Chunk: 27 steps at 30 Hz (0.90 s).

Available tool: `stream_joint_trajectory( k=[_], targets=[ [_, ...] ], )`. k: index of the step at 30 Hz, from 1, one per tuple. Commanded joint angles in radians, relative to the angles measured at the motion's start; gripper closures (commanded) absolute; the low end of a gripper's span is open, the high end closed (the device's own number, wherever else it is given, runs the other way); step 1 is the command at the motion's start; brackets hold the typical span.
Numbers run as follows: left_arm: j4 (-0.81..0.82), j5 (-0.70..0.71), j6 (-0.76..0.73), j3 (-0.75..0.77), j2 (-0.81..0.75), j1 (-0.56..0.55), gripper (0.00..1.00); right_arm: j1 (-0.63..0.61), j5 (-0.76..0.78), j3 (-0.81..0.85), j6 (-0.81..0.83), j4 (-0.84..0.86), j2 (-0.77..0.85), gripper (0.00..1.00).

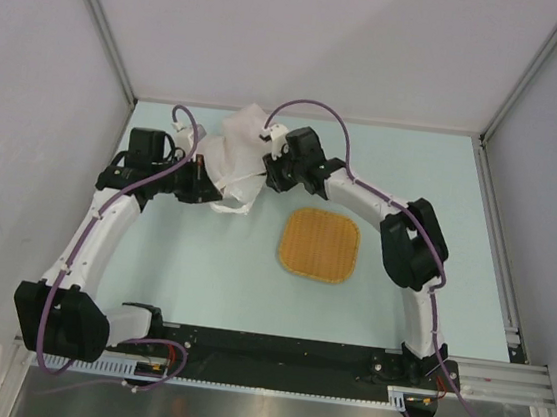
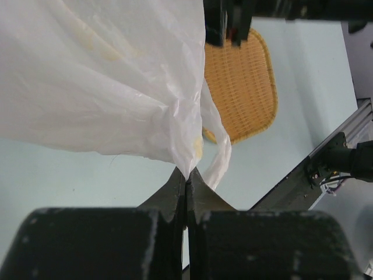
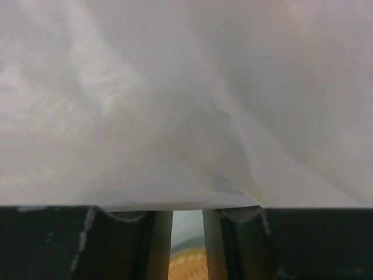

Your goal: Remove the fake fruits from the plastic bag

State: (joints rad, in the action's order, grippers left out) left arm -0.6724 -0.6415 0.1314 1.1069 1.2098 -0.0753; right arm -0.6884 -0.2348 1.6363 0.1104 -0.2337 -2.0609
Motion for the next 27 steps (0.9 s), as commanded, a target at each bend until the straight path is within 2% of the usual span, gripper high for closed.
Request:
stream_joint_trajectory(
  k=[1,4,8,11,15,20,27],
  targets=[
    [-0.007,-0.044,-0.036,-0.053,-0.039,0.002,0.99,0.004,0.06,0.212,-0.045,0.066,-0.093,0.71],
    [-0.019,-0.006,-0.058,-0.053,-0.033,0.002,0.99,0.007,0.081,0.258,-0.032,0.079,-0.128,0.69],
    [-0.032,0.032,-0.075,0.001,0.005,0.003,0.99,0.01,0.005,0.241,-0.011,0.016,-0.113,0.48],
    [-0.053,0.072,-0.091,0.059,0.045,0.003,0.99,0.016,-0.061,0.125,-0.017,0.023,-0.038,0.43],
    [-0.053,0.083,-0.104,0.036,0.048,0.003,0.99,0.023,-0.041,0.089,-0.063,0.073,0.005,0.41],
    [-0.026,0.06,-0.082,-0.03,0.031,0.003,0.99,0.001,0.121,0.206,-0.02,0.089,-0.106,0.38],
    [-0.012,0.046,-0.064,-0.004,0.065,0.003,0.99,-0.002,0.167,0.205,0.051,0.122,-0.192,0.33]
  ],
)
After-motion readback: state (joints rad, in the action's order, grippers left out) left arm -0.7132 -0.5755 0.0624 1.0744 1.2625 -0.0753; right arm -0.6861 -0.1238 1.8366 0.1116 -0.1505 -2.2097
